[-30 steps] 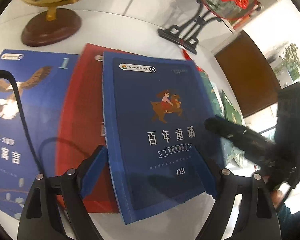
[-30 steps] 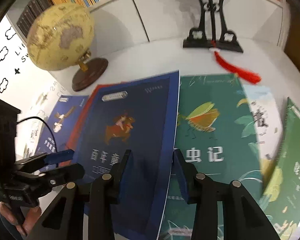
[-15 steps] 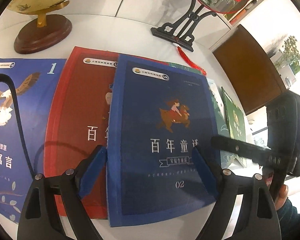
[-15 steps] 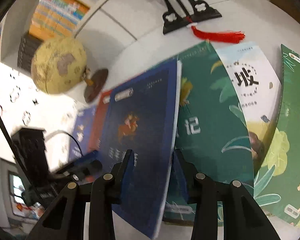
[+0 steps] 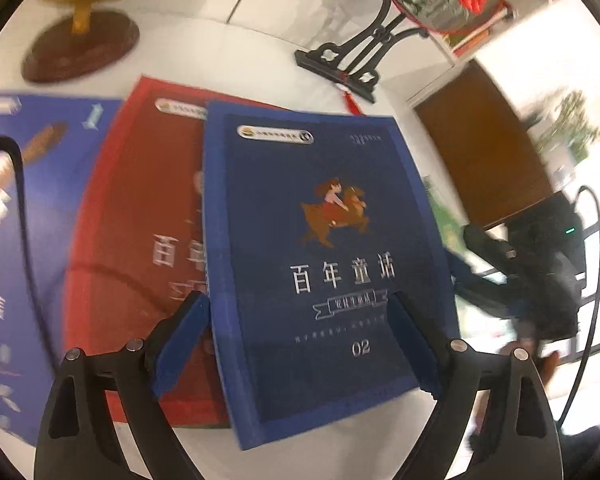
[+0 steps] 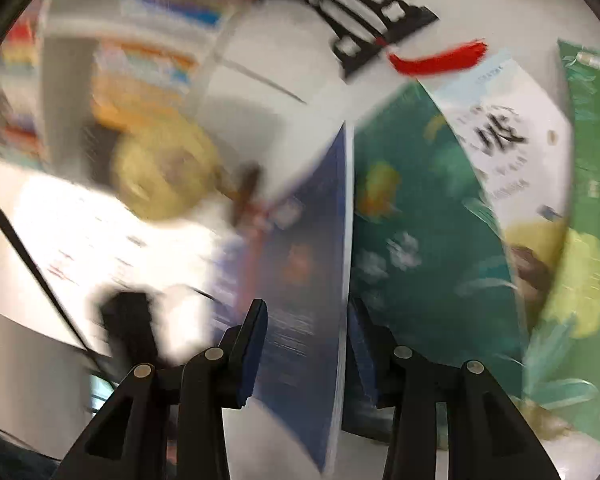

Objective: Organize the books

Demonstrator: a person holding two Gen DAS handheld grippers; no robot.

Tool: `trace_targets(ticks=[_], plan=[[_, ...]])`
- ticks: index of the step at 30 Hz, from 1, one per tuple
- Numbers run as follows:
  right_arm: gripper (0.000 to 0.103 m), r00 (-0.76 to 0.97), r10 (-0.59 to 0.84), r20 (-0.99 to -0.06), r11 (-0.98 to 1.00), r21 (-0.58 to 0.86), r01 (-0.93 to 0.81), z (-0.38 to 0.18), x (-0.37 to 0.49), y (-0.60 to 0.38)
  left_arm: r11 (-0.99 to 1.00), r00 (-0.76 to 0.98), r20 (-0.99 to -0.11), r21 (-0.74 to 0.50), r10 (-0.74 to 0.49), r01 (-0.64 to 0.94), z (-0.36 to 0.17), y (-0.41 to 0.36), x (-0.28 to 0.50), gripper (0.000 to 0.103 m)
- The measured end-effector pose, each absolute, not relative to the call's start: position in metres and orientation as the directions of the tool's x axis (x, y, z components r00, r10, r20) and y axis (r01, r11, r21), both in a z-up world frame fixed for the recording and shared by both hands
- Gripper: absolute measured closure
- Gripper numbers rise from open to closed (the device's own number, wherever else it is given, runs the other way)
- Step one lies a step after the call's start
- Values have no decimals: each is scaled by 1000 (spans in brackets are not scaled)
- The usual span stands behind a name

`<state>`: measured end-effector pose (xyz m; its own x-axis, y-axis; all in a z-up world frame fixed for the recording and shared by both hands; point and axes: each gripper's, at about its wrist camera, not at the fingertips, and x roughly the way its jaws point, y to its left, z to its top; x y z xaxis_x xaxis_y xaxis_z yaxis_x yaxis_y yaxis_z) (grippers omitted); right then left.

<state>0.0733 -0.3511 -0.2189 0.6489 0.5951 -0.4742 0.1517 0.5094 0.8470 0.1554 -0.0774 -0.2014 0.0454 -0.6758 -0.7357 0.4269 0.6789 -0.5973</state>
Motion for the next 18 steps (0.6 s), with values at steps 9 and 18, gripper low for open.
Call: trace_targets(ticks=[9, 18], plan=[[64, 549, 574, -607, 641, 751, 159, -221, 87, -308, 655, 26, -711, -632, -703, 415, -201, -84, 150, 15], [76, 512, 110, -852, 985, 161, 57, -192, 93, -256, 656, 30, -707, -638, -707, 403, -200, -88, 149, 15]])
